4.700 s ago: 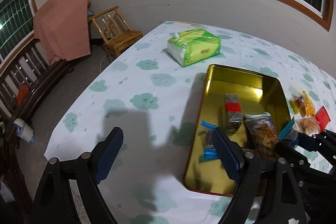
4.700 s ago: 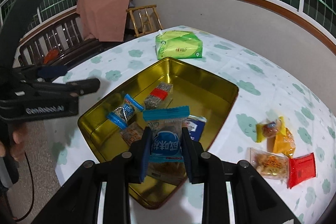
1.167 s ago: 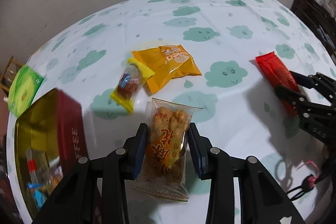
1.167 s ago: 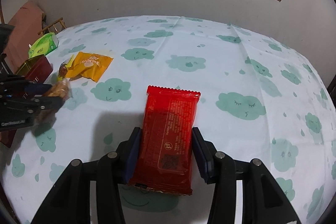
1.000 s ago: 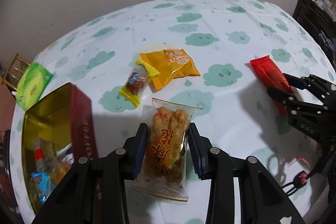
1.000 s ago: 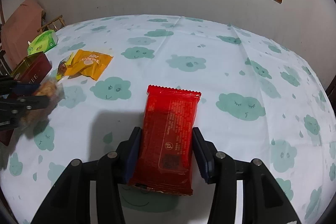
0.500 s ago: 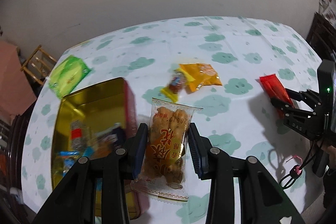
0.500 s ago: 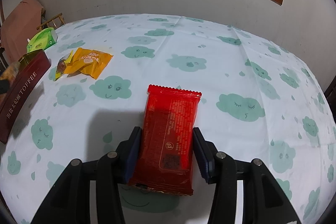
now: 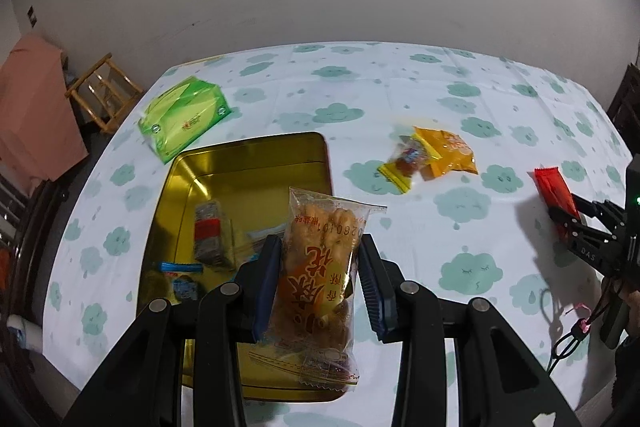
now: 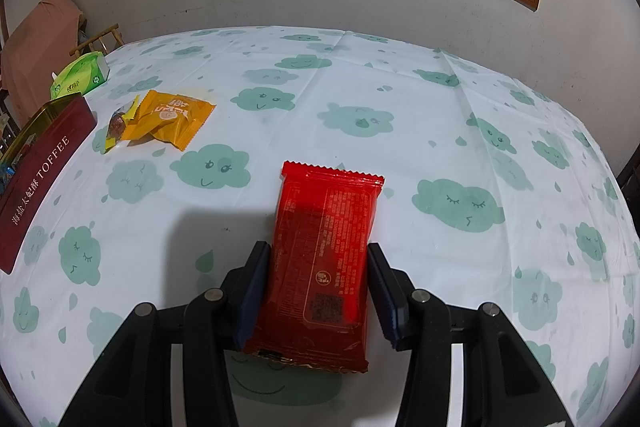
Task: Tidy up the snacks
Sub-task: 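Carry the twist bag over the tin and lower it with the left tool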
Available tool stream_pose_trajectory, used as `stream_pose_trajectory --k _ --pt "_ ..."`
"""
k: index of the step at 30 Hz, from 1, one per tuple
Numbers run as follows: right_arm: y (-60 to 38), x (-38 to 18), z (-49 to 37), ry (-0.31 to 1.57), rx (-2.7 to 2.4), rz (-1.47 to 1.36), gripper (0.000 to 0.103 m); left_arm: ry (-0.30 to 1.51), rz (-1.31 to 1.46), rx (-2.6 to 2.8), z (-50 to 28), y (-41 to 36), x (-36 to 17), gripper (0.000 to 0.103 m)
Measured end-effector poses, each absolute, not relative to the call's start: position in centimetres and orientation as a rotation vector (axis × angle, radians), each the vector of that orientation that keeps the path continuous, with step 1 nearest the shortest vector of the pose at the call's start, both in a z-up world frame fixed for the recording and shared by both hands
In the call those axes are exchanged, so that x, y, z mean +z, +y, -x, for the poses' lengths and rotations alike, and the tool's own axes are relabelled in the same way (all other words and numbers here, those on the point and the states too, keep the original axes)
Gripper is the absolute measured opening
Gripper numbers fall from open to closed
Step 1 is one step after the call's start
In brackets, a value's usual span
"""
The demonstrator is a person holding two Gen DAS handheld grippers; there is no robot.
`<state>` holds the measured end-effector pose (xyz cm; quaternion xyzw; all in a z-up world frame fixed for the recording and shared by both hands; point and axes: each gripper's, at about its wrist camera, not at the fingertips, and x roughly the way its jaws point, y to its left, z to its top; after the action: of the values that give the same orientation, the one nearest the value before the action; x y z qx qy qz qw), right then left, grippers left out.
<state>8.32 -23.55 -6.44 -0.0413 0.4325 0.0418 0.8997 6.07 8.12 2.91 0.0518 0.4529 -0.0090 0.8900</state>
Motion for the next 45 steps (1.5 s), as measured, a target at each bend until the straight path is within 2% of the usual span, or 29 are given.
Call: stream_pose_trajectory --k 18,45 --pt "-23.6 -6.4 -8.3 0.895 0.087 0.085 0.05 0.987 -0.013 0.105 -6.5 16.2 2.5 0.035" --pt "-23.5 -6.4 -8.3 0.895 0.086 0.086 0.05 1.061 -0.041 0.116 -6.7 17.6 -1.5 0.035"
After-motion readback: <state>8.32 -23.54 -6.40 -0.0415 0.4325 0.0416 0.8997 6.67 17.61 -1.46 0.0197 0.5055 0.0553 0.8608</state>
